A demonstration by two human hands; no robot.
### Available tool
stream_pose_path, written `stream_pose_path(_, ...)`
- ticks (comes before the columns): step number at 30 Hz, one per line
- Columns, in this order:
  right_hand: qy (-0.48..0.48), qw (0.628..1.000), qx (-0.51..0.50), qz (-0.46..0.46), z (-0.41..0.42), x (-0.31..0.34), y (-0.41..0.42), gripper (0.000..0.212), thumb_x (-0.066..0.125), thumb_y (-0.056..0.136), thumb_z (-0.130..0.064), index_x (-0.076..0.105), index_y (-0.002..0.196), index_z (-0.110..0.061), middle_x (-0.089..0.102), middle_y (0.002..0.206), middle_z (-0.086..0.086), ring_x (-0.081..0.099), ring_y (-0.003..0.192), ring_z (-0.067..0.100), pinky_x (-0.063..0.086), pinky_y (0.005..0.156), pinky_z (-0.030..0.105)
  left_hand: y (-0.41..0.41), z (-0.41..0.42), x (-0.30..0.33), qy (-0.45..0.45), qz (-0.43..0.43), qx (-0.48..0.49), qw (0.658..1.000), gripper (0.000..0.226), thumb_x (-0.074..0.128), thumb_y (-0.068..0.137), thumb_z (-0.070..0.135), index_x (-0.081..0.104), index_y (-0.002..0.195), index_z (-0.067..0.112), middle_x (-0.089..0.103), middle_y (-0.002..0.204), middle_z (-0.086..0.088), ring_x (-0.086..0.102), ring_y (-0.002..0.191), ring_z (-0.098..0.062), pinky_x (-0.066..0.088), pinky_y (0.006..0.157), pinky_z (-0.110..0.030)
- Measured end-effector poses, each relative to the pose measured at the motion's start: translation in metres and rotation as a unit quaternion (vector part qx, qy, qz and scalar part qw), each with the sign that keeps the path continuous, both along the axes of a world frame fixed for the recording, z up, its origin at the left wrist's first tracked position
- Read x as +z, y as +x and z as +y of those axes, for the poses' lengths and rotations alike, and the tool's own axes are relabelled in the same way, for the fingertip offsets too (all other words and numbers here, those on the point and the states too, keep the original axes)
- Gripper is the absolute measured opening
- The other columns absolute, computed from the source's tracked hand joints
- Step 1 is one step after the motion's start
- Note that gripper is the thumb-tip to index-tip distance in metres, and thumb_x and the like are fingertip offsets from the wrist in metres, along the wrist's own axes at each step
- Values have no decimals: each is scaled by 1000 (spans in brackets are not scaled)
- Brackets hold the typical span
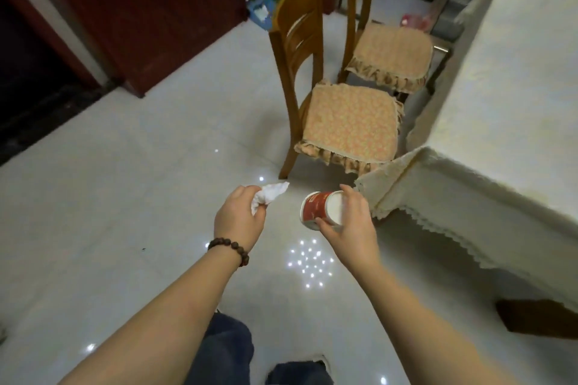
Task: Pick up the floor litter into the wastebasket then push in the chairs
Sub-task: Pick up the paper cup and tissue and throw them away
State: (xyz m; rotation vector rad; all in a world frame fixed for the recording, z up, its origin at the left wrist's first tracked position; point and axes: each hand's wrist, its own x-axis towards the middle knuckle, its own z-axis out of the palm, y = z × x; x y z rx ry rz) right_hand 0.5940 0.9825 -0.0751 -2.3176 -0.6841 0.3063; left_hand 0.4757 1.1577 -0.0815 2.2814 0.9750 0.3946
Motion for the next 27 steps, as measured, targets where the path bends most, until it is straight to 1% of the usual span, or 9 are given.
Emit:
stream_pose_path(2, 2, 1000, 30, -8, 37, 4, -5, 78, 75, 74, -37, 32, 137, -22, 42, 129, 5, 44, 116, 22, 44, 93, 38, -16, 29, 3, 2, 1, 31, 1000, 15, 57, 90, 19, 64, 103, 19, 62, 99, -2, 58, 86, -23, 40, 65, -28)
stream_pose_path(5, 11, 998, 58, -12, 101, 6, -14, 78, 76, 72, -36, 35, 136, -19, 43, 127, 6, 45, 114, 23, 44, 90, 37, -38, 82, 5, 5, 1, 70, 998, 18, 59, 89, 18, 64, 106, 18, 63, 103, -4, 59, 91, -26, 46, 69, -32)
stream_pose_path(8, 19, 997, 78, -11, 174, 4, -25, 76, 77, 72, -32, 37, 135, -16, 44, 127, 8, 46, 115, 25, 41, 87, 32, -55, 146, 4, 6, 5, 94, 996, 19, 59, 89, 19, 64, 108, 17, 62, 104, -4, 59, 91, -26, 47, 70, -32)
stream_pose_path(12, 31, 997, 71, 1, 274, 0, -40, 74, 76, 72, -30, 38, 134, -19, 44, 127, 7, 47, 115, 27, 43, 86, 36, -69, 241, 9, 2, 0, 95, 995, 17, 57, 91, 21, 64, 106, 19, 62, 103, -2, 59, 90, -24, 48, 71, -32)
stream_pose_path(16, 44, 997, 59, 12, 356, 0, -47, 73, 74, 72, -29, 36, 134, -24, 42, 126, 2, 48, 113, 25, 44, 84, 34, -74, 329, 17, 7, 1, 92, 996, 18, 57, 90, 20, 64, 106, 19, 62, 103, -3, 60, 91, -24, 49, 73, -34)
stream_pose_path(19, 43, 998, 53, 11, 403, 4, -39, 72, 72, 73, -31, 34, 134, -28, 41, 126, 0, 48, 111, 24, 46, 82, 37, -66, 384, 23, 13, -2, 95, 995, 19, 59, 89, 18, 64, 107, 19, 61, 101, -3, 60, 88, -25, 50, 71, -34)
stream_pose_path(23, 47, 998, 46, -3, 456, 10, -8, 70, 72, 75, -30, 35, 135, -24, 42, 125, 1, 47, 110, 22, 39, 76, 29, -31, 441, 24, 10, -3, 76, 997, 20, 59, 88, 19, 63, 107, 20, 61, 101, -2, 60, 86, -24, 52, 72, -38)
stream_pose_path(25, 42, 998, 43, -11, 480, 10, 16, 70, 72, 76, -29, 35, 135, -22, 42, 126, 3, 47, 111, 23, 40, 79, 29, -5, 467, 21, 10, -2, 62, 998, 19, 59, 89, 20, 63, 107, 20, 61, 100, -2, 59, 85, -23, 52, 71, -37)
stream_pose_path(27, 38, 999, 34, -12, 504, 5, 43, 70, 73, 76, -29, 35, 135, -22, 42, 128, 4, 47, 113, 24, 40, 83, 32, 25, 492, 15, 16, -2, 49, 999, 18, 59, 89, 21, 64, 107, 19, 61, 99, -3, 59, 84, -23, 51, 69, -35)
